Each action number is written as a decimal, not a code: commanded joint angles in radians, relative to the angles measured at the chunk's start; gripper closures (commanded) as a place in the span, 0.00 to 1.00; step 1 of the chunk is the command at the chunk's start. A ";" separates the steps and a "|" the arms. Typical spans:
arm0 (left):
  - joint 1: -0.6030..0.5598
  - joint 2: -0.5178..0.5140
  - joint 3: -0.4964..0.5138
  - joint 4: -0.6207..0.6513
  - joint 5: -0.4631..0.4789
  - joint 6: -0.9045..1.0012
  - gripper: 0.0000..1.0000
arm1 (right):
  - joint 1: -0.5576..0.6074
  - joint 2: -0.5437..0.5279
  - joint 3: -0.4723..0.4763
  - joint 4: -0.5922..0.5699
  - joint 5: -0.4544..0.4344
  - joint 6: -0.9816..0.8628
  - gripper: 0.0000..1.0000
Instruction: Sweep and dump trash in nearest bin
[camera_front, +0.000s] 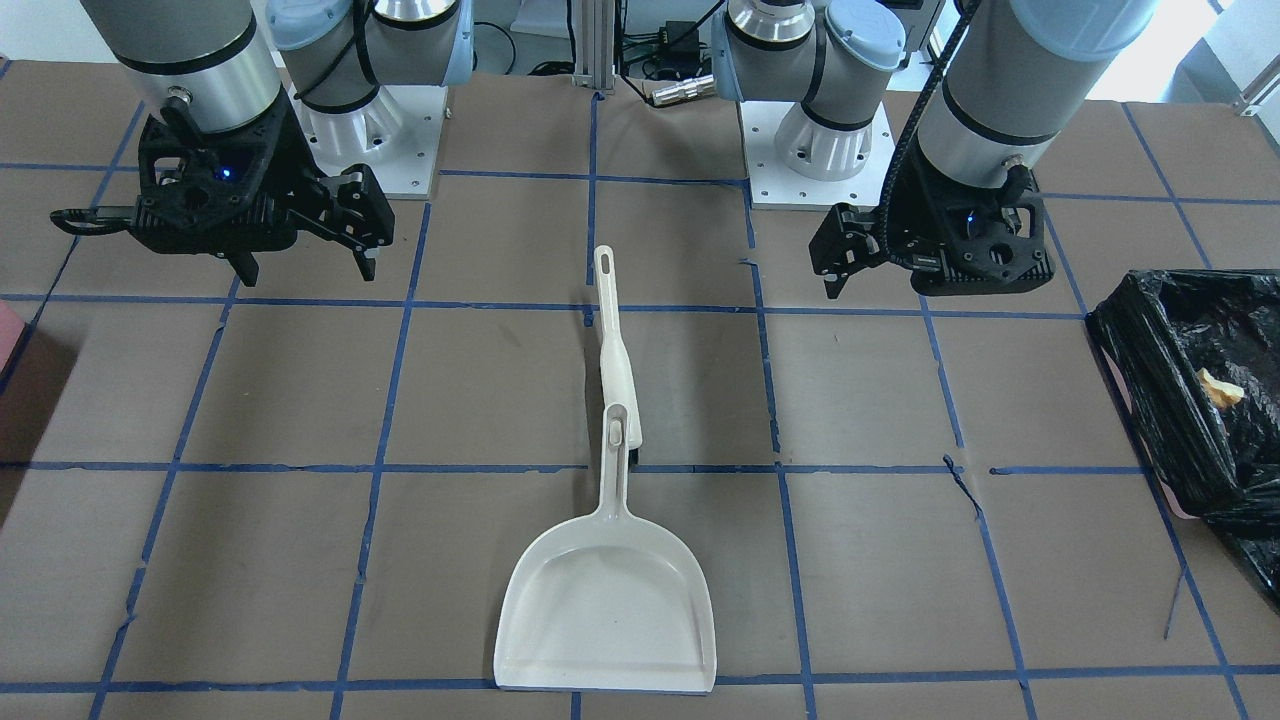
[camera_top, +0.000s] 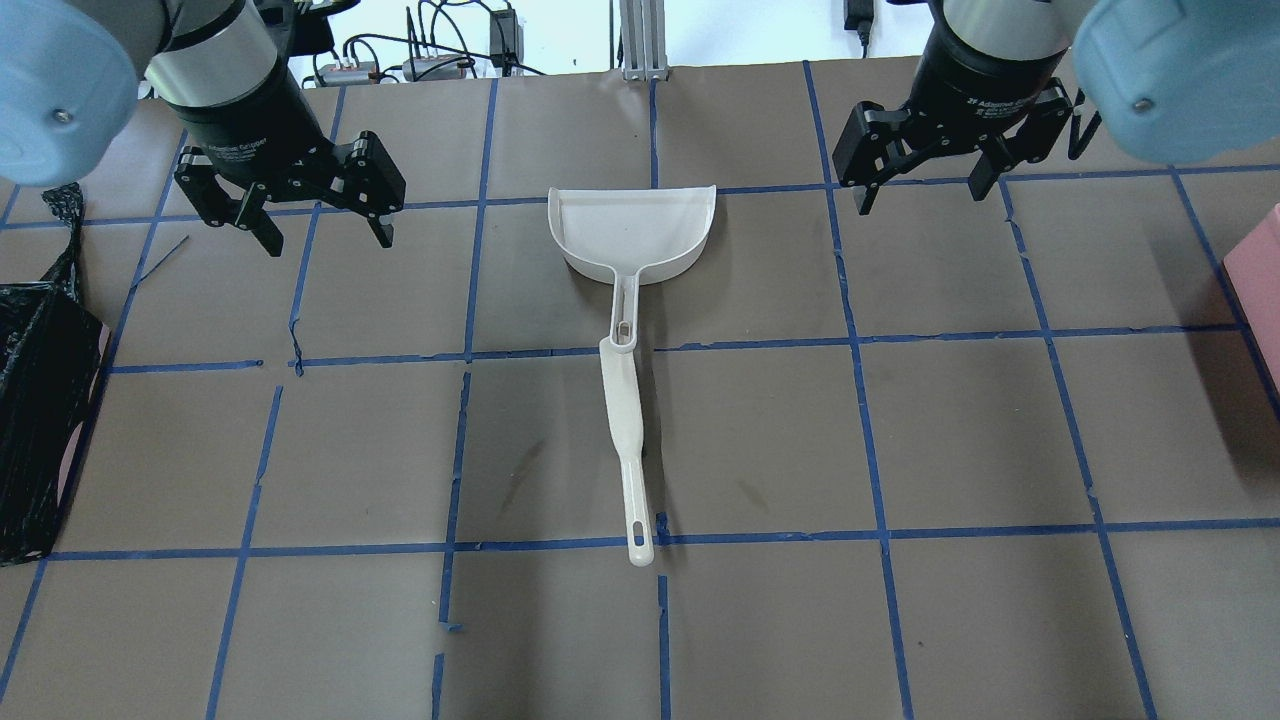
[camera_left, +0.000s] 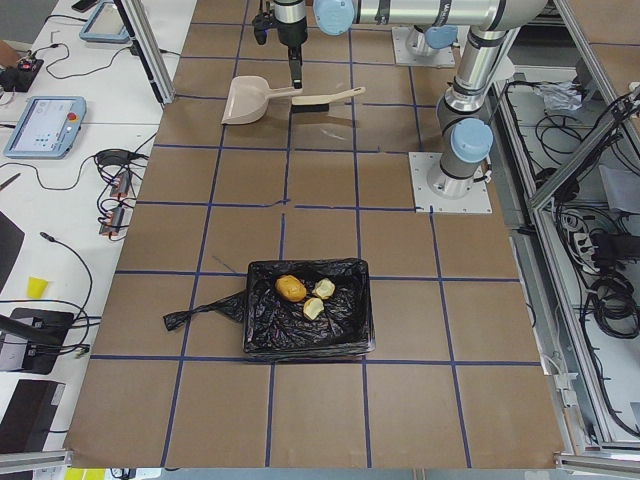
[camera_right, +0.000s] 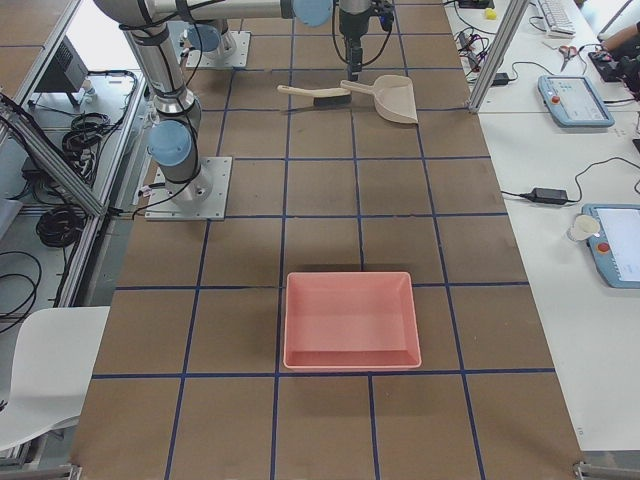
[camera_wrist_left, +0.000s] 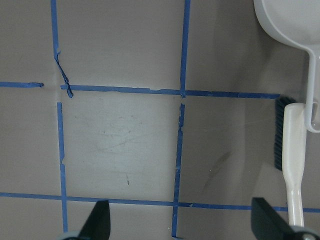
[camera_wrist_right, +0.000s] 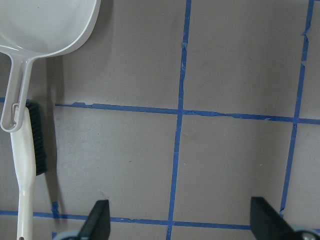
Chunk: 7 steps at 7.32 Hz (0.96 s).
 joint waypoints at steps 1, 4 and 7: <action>-0.002 0.017 0.002 -0.001 0.000 0.000 0.00 | -0.002 0.000 0.002 0.000 0.000 0.000 0.00; -0.017 0.005 0.000 -0.001 0.010 -0.004 0.00 | -0.002 0.002 0.000 0.000 -0.001 0.000 0.00; -0.017 0.007 -0.007 0.001 0.004 -0.004 0.00 | 0.002 0.002 0.002 -0.002 0.000 0.002 0.00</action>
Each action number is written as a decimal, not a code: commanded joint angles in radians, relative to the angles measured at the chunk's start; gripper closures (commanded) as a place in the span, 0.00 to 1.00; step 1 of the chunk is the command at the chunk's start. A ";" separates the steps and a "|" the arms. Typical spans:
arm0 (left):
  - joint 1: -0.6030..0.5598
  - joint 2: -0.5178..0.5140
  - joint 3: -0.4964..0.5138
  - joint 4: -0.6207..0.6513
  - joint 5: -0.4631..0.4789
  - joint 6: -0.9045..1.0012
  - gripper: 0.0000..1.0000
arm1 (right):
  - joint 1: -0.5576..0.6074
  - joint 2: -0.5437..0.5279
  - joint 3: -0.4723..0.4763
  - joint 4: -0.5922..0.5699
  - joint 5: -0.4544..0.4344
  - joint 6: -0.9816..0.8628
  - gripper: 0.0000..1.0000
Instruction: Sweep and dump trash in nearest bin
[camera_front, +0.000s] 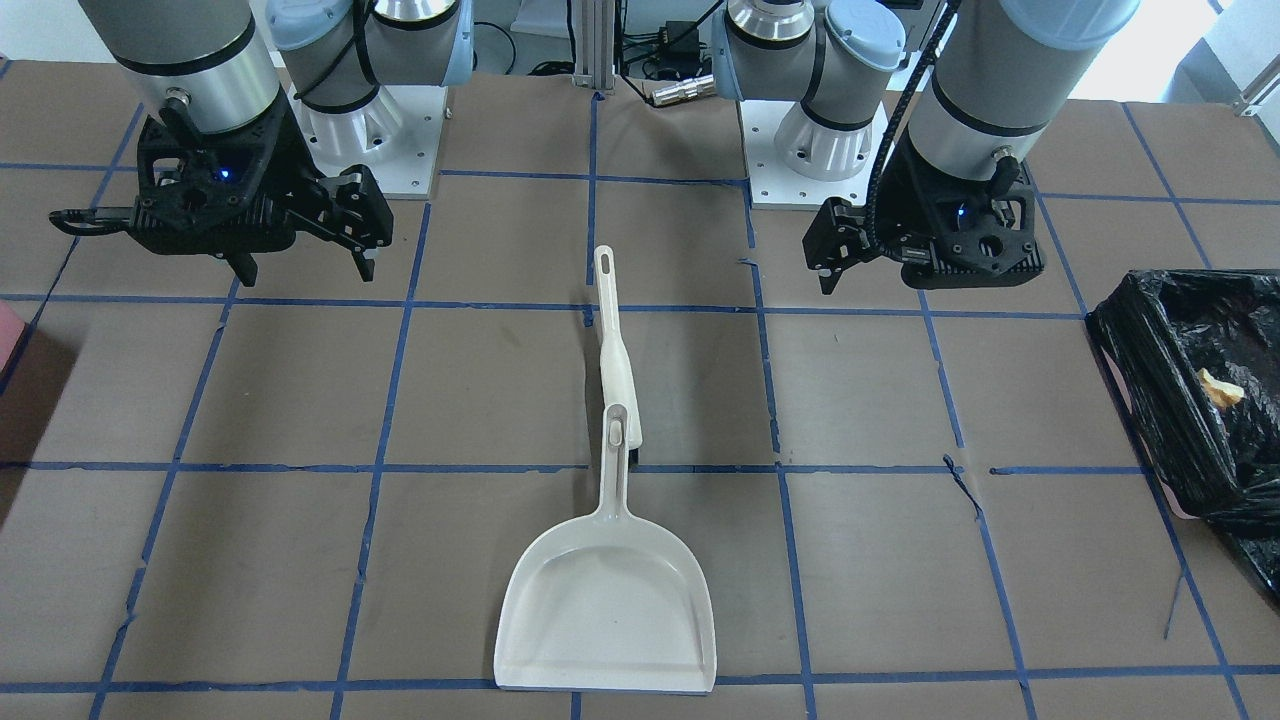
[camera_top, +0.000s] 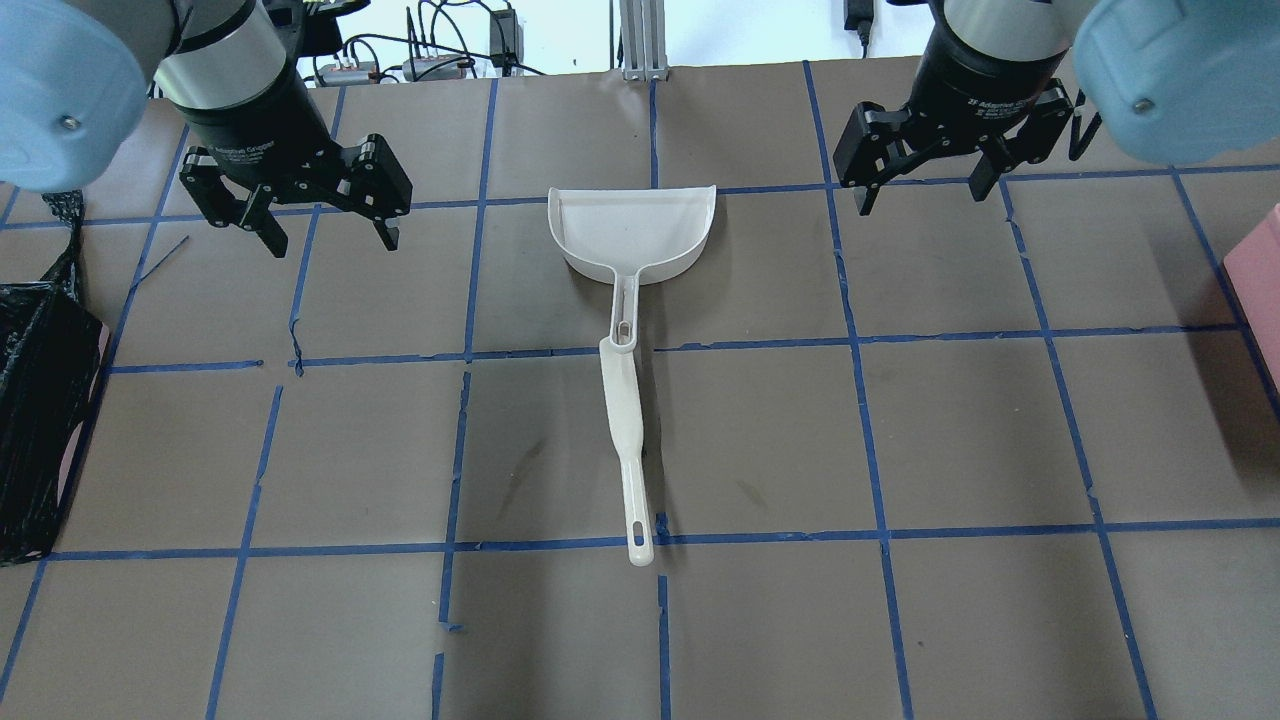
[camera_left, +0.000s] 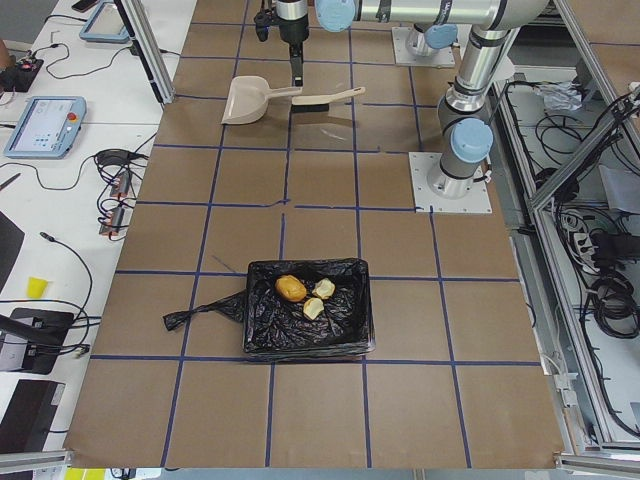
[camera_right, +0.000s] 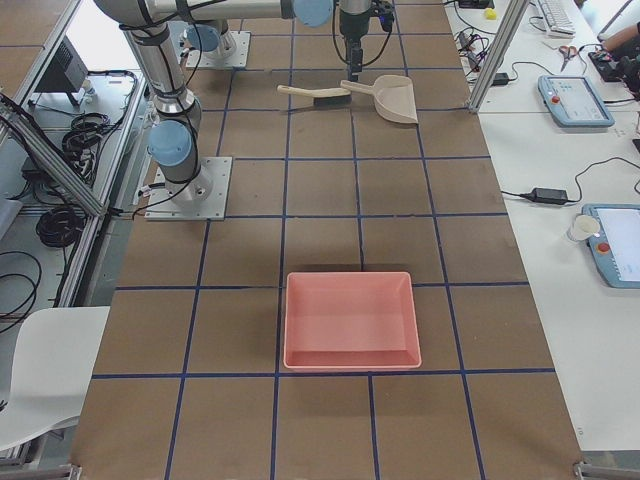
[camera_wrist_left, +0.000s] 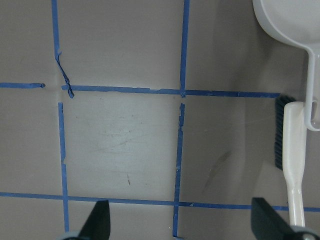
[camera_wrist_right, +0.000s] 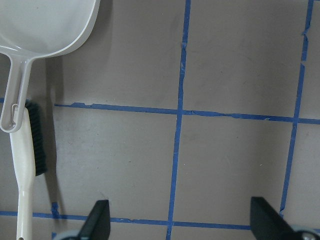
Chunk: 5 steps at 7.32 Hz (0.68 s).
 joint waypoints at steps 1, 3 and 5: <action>-0.001 -0.003 0.000 0.001 -0.005 0.000 0.00 | 0.008 0.000 0.000 -0.001 0.001 0.001 0.00; -0.001 0.001 -0.001 0.001 -0.007 -0.003 0.00 | 0.005 0.000 -0.001 -0.004 0.001 0.001 0.00; -0.001 0.001 0.000 0.001 -0.007 -0.003 0.00 | 0.005 0.000 -0.001 -0.006 0.001 0.002 0.00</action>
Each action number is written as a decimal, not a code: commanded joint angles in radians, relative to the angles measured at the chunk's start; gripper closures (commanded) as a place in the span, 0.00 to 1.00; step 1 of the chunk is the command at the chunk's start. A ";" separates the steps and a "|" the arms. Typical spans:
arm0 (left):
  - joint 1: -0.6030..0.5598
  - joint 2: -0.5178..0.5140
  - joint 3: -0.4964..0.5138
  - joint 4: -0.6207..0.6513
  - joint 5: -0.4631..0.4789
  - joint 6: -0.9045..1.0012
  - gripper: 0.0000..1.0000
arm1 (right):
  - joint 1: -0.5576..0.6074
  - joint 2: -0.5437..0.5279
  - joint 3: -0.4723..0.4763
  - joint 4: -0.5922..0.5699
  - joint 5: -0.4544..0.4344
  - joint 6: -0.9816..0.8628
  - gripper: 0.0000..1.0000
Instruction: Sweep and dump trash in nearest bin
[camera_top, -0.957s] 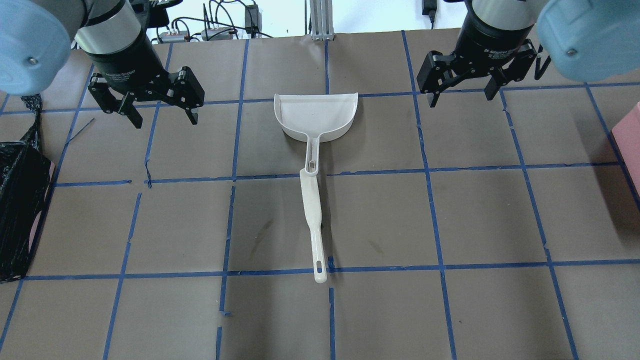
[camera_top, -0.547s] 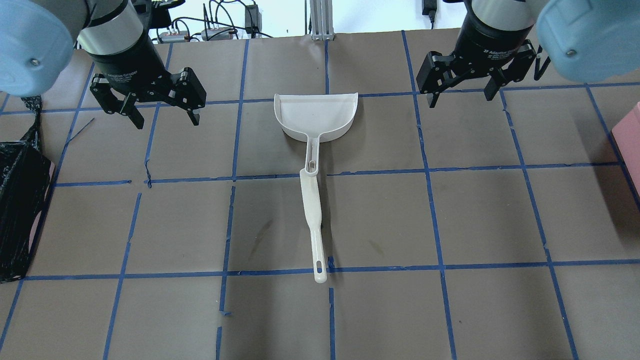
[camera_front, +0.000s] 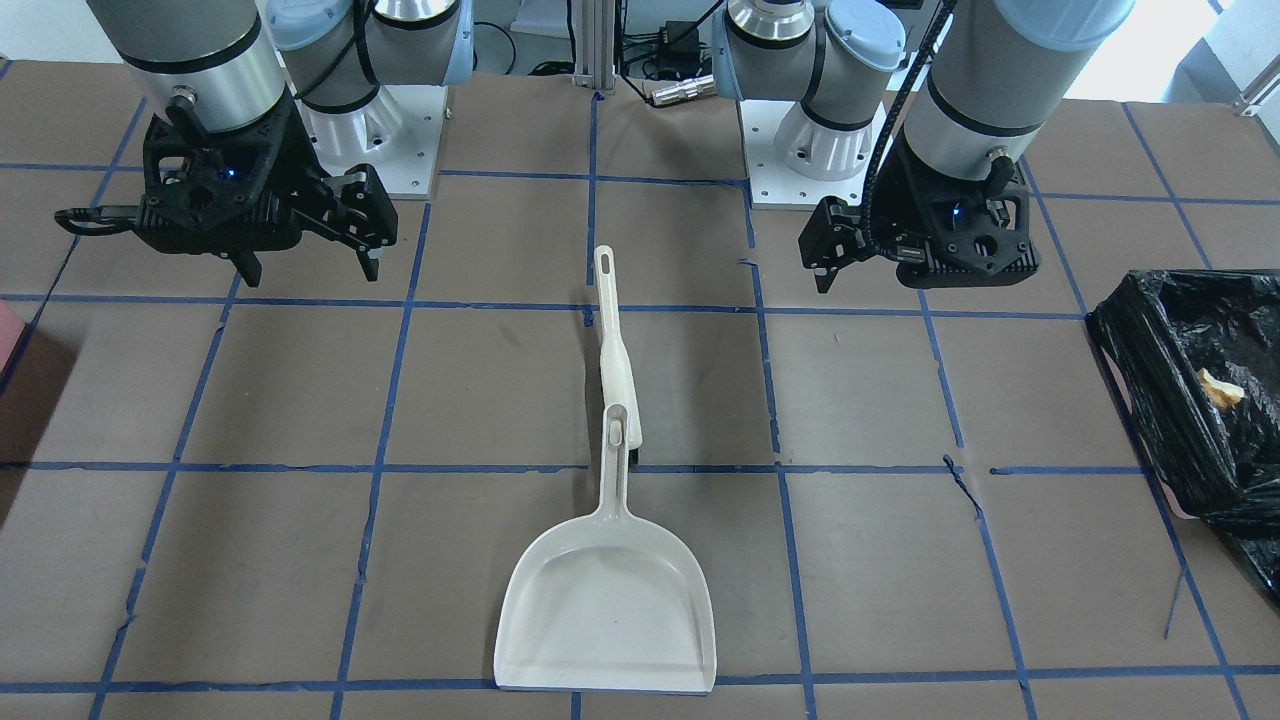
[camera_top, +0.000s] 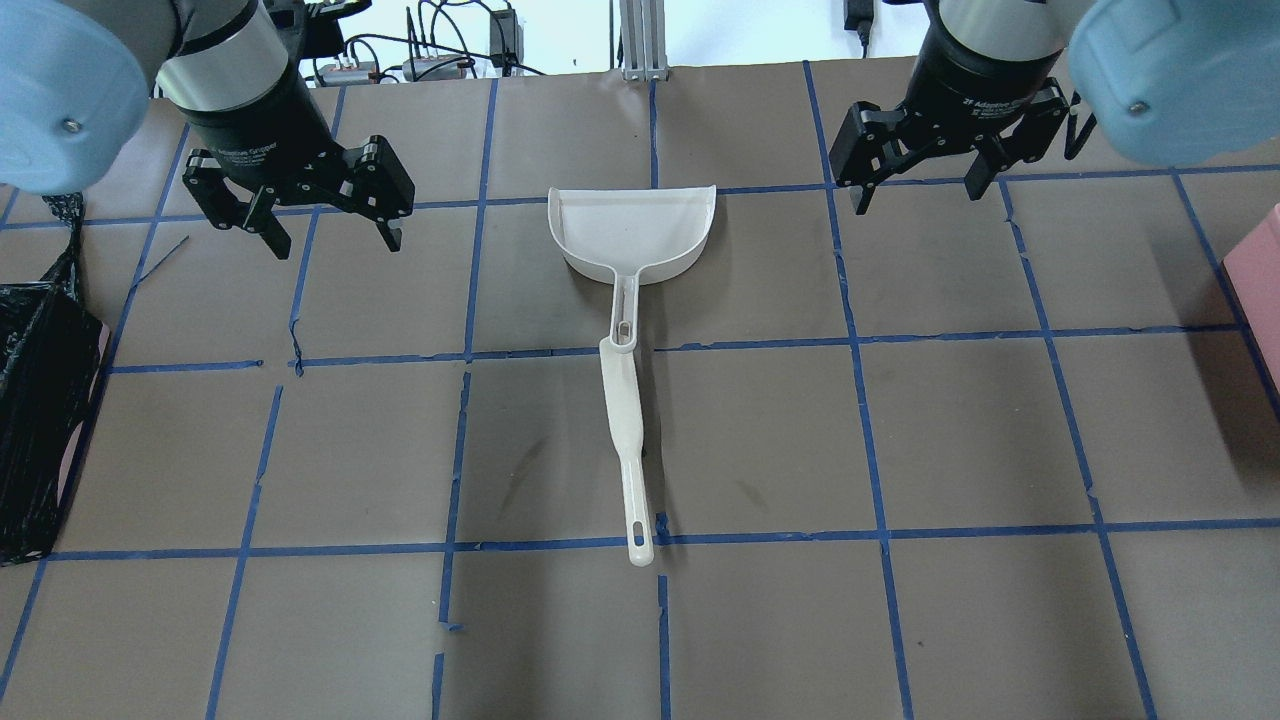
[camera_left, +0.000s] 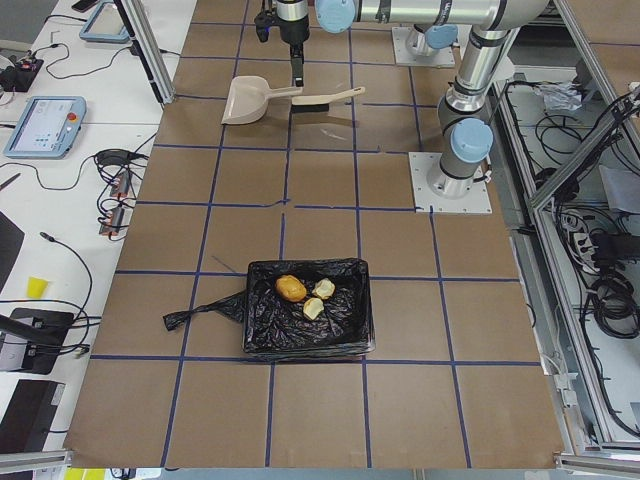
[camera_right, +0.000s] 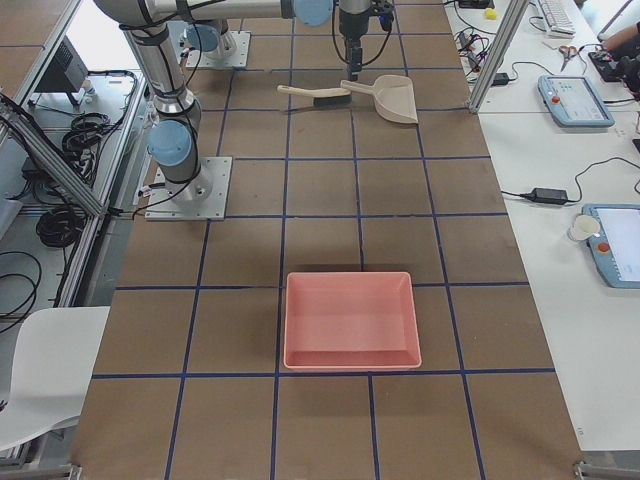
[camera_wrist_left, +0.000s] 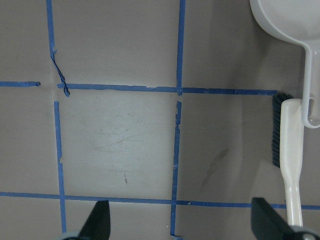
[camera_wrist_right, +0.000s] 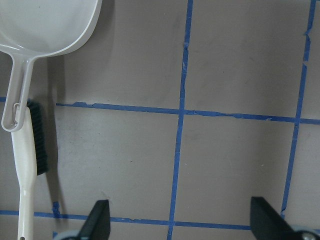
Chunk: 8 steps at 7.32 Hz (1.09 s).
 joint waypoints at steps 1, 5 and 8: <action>0.000 0.003 0.000 0.000 0.004 0.000 0.00 | 0.004 0.000 0.000 -0.003 0.002 0.001 0.00; 0.000 -0.006 0.007 -0.008 0.004 0.000 0.00 | 0.004 0.000 -0.003 -0.006 -0.005 0.005 0.00; -0.002 0.008 0.007 -0.023 0.010 0.007 0.00 | 0.003 0.000 -0.002 -0.014 0.000 0.011 0.00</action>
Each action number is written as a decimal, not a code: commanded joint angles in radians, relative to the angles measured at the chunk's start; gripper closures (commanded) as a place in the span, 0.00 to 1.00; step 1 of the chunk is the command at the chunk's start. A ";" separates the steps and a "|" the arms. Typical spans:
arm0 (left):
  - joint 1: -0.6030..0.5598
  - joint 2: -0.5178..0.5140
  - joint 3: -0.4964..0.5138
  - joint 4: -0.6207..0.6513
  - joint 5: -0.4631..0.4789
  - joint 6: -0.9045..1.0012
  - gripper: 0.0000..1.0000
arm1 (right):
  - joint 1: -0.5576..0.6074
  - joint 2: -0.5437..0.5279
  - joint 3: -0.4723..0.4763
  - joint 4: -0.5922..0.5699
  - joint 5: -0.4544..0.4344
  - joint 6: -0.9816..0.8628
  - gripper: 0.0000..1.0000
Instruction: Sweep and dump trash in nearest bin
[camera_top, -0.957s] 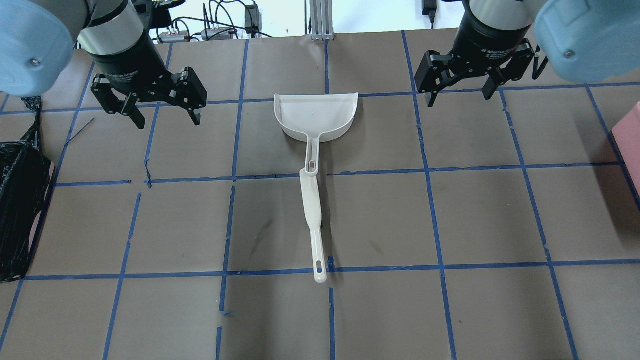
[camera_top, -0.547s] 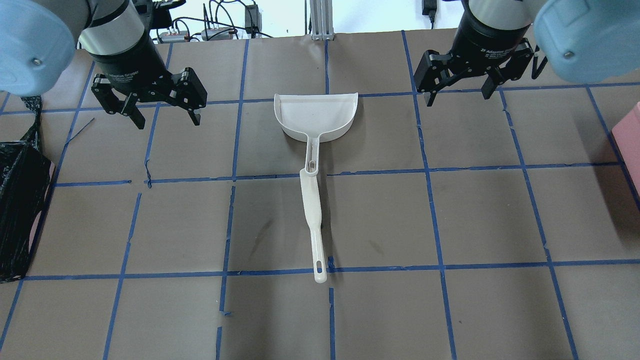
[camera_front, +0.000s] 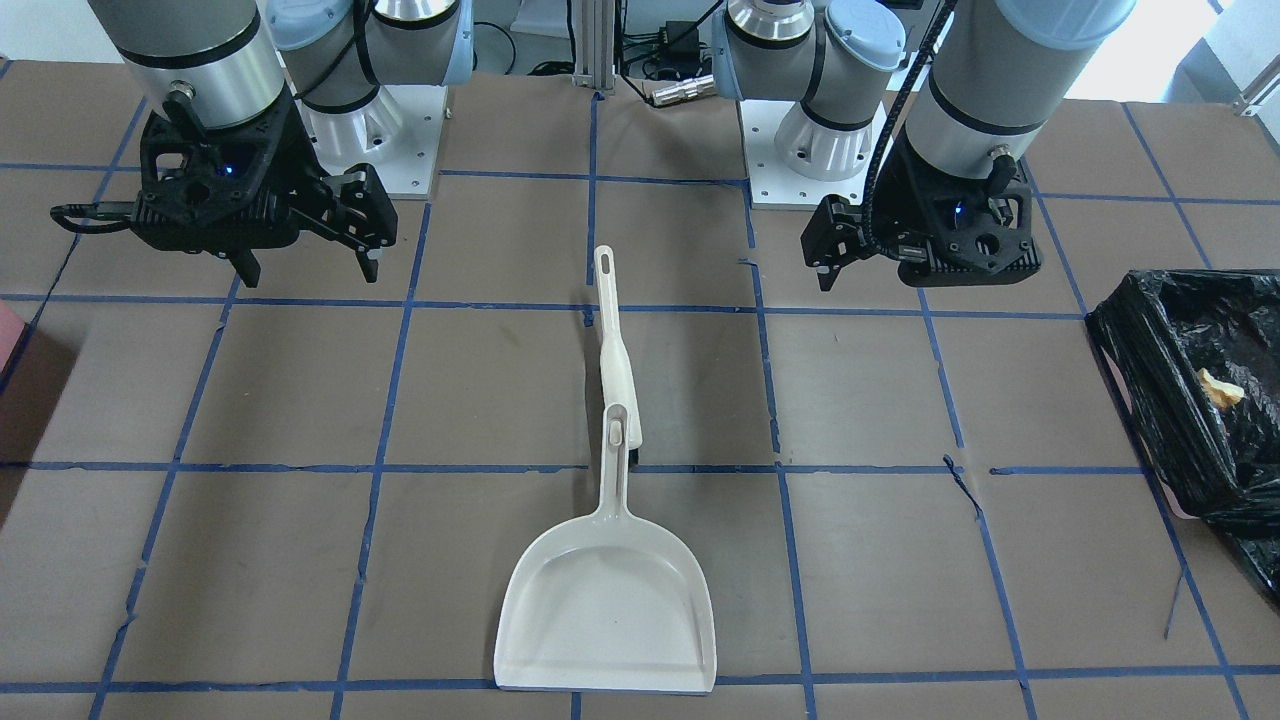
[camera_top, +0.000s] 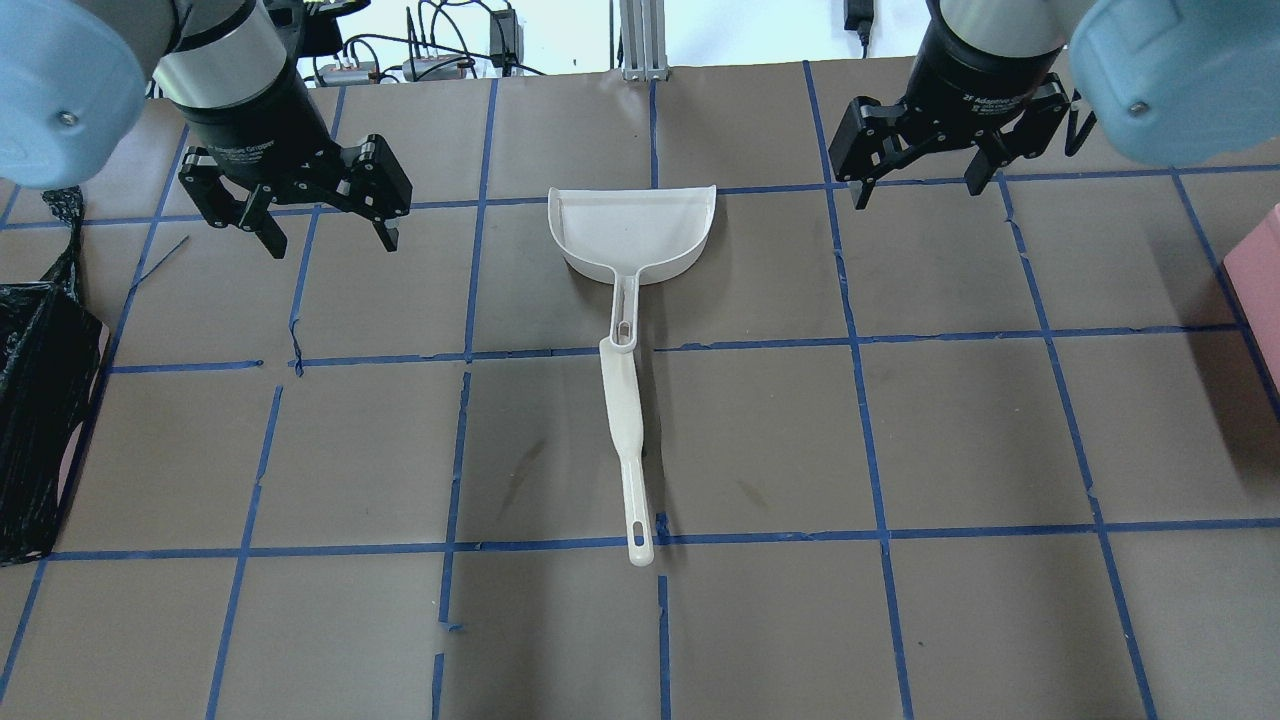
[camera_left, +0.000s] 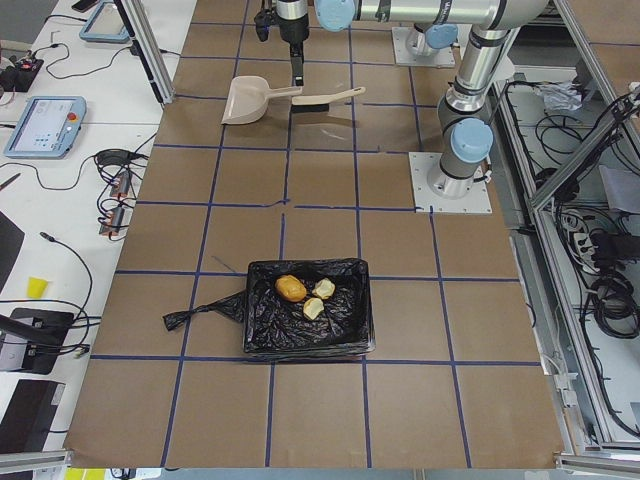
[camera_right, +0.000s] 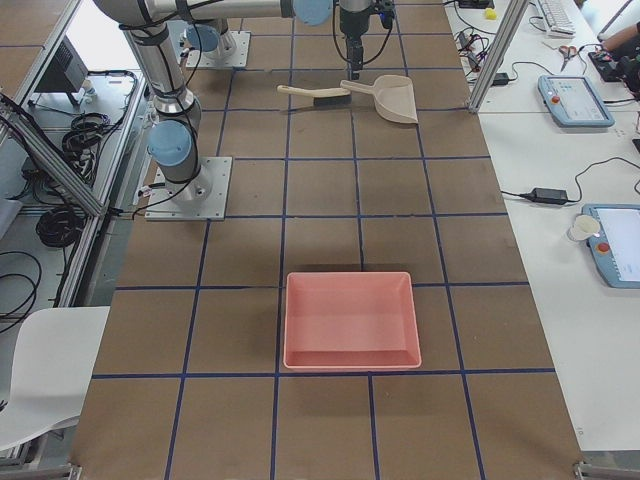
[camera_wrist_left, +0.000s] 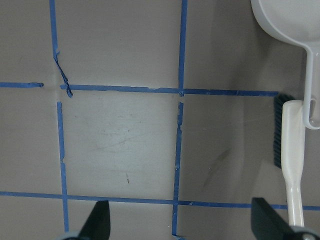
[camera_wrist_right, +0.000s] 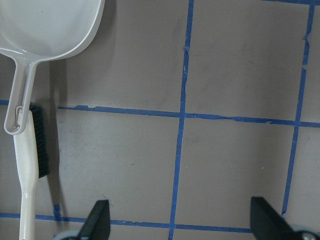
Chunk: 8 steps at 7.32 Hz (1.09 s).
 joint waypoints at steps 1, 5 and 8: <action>0.004 0.008 -0.010 -0.005 -0.015 0.014 0.00 | -0.006 0.001 0.000 -0.001 0.000 0.003 0.00; 0.006 0.017 -0.025 0.008 -0.003 0.015 0.00 | -0.009 0.002 0.000 -0.002 0.003 0.001 0.00; 0.003 0.023 -0.026 0.009 -0.009 0.007 0.00 | -0.038 0.002 0.001 0.002 0.002 -0.011 0.00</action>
